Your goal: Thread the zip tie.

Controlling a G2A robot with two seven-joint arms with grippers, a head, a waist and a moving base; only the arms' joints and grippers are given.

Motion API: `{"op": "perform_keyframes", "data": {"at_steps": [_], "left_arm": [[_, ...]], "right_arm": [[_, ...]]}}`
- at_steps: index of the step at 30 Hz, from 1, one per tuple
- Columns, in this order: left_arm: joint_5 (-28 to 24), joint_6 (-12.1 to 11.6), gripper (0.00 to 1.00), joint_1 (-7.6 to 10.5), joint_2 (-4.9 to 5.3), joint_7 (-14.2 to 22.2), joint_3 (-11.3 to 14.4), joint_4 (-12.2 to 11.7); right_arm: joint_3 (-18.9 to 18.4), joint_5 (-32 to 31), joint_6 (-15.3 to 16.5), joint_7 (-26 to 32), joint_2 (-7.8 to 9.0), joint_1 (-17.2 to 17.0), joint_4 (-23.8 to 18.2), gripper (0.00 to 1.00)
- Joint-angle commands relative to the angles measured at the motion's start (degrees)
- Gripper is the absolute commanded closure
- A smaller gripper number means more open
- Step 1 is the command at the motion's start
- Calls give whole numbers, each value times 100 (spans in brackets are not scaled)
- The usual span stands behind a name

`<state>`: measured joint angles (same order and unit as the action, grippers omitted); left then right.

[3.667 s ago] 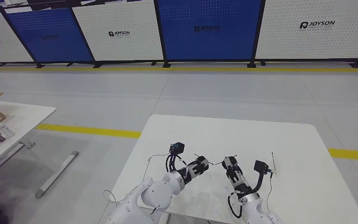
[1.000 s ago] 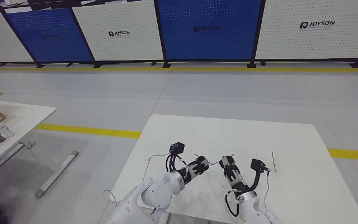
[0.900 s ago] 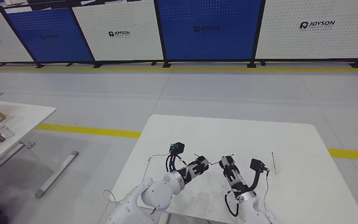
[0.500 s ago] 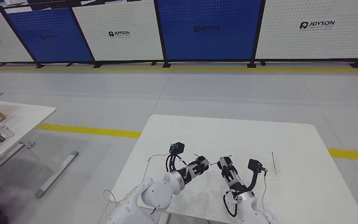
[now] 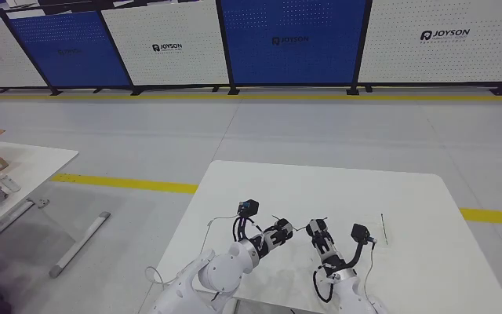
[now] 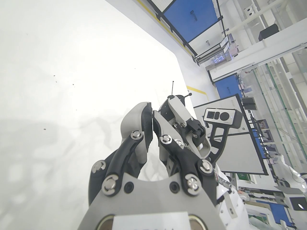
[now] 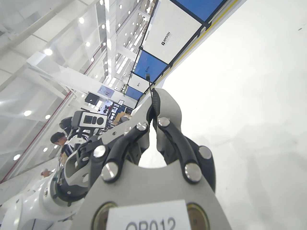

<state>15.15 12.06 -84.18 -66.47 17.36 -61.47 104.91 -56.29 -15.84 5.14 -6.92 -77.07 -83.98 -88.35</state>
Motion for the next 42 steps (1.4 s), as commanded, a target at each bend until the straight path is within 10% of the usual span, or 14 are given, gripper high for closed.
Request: {"op": "perform_keyframes", "data": {"at_steps": [1,42], "left_arm": [[12,-60,100,1,-6,-21,44,-9],[-749,-420,100,43,-38,67,28,-171]], "right_arm": [[36,27,-10,29,-17,15,20,100],[-306,-389,11,-15,-35,-239,-218,100]]}}
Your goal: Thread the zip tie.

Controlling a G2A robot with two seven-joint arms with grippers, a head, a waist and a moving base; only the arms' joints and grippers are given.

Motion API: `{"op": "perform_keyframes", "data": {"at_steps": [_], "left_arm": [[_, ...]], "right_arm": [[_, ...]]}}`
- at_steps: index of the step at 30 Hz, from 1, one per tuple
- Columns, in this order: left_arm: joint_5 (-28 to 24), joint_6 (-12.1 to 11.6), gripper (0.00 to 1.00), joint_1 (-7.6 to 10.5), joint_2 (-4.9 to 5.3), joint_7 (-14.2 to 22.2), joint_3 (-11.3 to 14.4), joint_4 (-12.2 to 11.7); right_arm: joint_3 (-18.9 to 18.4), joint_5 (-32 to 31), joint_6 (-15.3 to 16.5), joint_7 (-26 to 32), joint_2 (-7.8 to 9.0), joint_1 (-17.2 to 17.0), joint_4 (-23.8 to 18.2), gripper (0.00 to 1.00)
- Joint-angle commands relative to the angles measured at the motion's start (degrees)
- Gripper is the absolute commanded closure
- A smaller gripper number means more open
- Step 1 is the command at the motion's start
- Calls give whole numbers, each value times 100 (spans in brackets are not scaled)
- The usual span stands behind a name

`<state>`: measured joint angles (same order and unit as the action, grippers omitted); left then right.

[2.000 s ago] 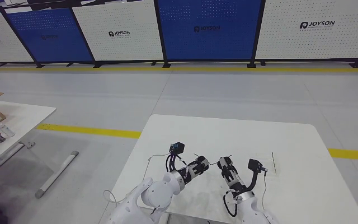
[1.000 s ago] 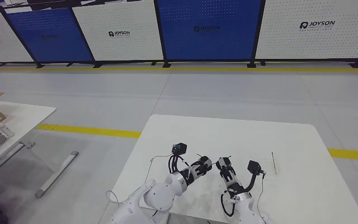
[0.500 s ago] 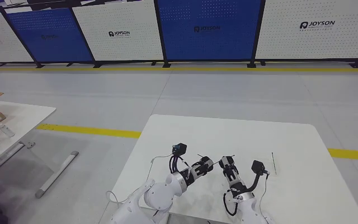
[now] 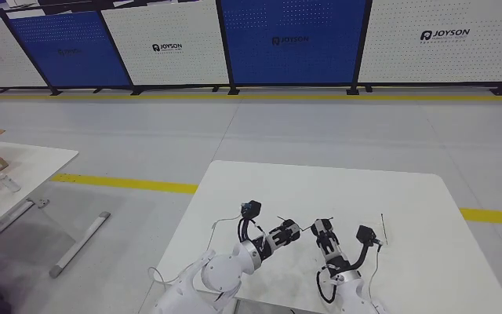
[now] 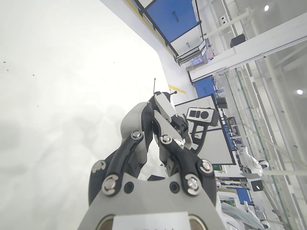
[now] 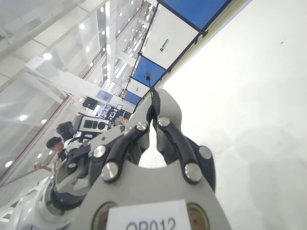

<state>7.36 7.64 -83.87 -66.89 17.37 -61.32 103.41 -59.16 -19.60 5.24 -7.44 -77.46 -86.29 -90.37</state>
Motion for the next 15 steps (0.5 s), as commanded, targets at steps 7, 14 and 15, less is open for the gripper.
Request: {"op": "perform_keyframes", "data": {"at_steps": [7,14,15], "left_arm": [[60,41,100,31,7,105,17,-29],[62,32,100,31,5,67,15,-35],[66,5,100,28,2,17,22,-44]], "right_arm": [[-56,-13,-107,227,13,-22,-55,100],[-56,-13,-107,227,13,-22,-55,100],[-56,-13,-107,227,13,-22,-55,100]]}}
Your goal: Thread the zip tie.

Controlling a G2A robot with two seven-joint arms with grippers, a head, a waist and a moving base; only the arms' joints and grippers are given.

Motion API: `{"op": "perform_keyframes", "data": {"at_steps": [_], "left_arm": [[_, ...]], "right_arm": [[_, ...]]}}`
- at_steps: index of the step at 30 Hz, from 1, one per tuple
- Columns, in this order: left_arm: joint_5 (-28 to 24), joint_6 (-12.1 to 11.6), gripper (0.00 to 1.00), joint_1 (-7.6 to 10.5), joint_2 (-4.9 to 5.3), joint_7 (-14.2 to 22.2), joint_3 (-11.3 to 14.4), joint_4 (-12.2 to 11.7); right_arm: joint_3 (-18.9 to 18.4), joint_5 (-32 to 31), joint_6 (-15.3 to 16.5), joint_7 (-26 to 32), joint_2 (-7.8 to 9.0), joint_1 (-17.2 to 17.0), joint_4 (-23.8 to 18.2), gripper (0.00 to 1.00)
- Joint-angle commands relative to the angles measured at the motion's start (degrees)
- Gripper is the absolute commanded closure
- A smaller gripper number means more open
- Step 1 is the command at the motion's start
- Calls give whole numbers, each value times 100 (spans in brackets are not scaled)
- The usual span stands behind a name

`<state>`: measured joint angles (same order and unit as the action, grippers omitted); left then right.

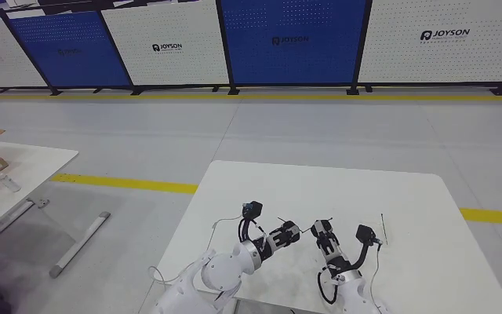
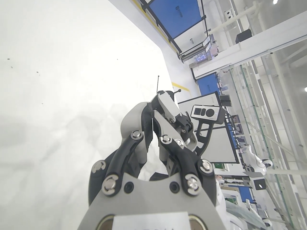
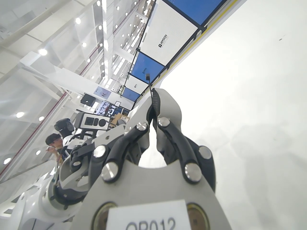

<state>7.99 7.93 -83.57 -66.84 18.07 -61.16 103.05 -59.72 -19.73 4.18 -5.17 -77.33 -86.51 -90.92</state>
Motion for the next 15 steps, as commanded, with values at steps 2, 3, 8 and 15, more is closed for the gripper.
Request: {"op": "perform_keyframes", "data": {"at_steps": [2,3,8,15], "left_arm": [[-127,-110,100,-9,-9,-62,-2,-17],[-152,-148,100,-7,-8,-57,-11,-32],[-394,-365,100,-25,-9,-22,-49,-58],[-574,-492,100,-51,0,82,-78,-47]], "right_arm": [[-2,4,4,1,0,-2,-4,100],[-15,38,55,14,-1,-16,-19,100],[-87,211,270,65,-5,-42,18,100],[-129,293,509,88,-17,-50,56,100]]}}
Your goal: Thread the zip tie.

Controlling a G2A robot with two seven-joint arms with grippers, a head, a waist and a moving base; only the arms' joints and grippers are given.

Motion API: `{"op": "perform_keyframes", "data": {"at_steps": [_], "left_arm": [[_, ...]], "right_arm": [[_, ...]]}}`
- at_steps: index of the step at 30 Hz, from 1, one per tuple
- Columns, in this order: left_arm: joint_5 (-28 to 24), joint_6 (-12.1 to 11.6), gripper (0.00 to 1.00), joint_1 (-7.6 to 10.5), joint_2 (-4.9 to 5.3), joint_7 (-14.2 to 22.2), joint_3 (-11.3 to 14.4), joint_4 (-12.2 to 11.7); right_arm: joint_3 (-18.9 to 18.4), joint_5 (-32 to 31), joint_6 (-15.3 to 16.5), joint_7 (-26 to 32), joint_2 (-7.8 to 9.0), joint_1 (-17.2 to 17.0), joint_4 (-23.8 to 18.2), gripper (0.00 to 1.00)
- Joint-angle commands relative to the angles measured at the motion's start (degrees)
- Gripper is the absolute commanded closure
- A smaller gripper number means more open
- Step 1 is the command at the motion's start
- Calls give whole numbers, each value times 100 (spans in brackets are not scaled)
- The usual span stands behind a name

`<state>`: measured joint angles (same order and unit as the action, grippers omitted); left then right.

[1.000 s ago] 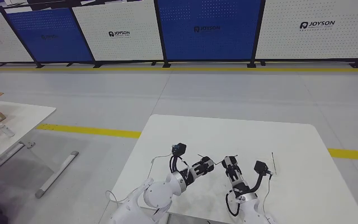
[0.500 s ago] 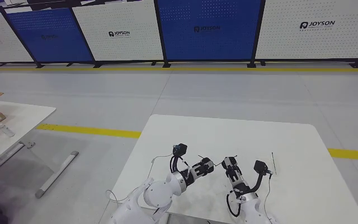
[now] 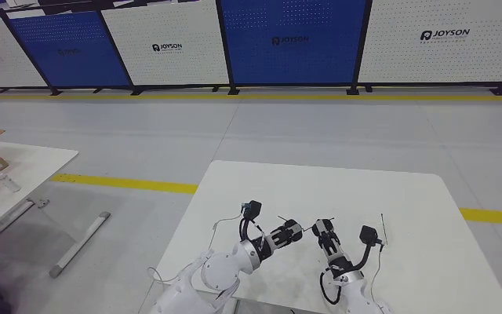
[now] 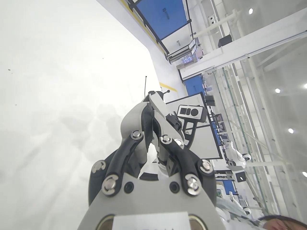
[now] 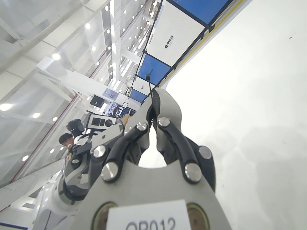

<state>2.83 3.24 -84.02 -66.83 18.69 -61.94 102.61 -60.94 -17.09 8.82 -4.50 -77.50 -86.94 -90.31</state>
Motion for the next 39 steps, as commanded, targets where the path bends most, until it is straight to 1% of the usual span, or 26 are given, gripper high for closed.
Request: {"op": "perform_keyframes", "data": {"at_steps": [1,4,6,8,14,19,22,25,27,28,29,31,39], "left_arm": [[-106,-47,100,-5,-1,29,-5,-11],[-461,-167,100,14,-7,218,-10,-64],[-372,-169,100,41,-3,191,-8,-106],[-392,-176,100,49,-7,167,11,-120],[-454,-190,100,48,-2,136,-7,-131],[-449,-143,100,47,3,121,-3,-128],[-512,-152,100,59,1,166,18,-108],[-435,-123,100,71,7,160,22,-97],[-210,0,100,70,19,123,40,-76],[-146,85,100,72,24,180,62,-74],[-123,118,100,76,26,191,64,-73],[-123,118,100,76,26,191,64,-73],[-123,118,100,76,26,191,64,-73]], "right_arm": [[-18,65,95,47,0,-15,-11,100],[-53,154,201,193,6,-31,-18,100],[-58,143,188,290,8,-19,-17,100],[-49,150,194,327,4,-12,-26,100],[-153,251,326,252,6,-77,-74,100],[-230,258,380,196,11,-160,-133,100],[-264,273,306,240,13,-178,-148,100],[-275,270,276,262,12,-184,-167,100],[-275,257,276,260,10,-194,-187,100],[-276,247,275,253,9,-203,-202,100],[-282,227,261,234,9,-219,-220,100],[-293,165,169,183,9,-238,-235,100],[-293,165,169,183,9,-238,-235,100]]}}
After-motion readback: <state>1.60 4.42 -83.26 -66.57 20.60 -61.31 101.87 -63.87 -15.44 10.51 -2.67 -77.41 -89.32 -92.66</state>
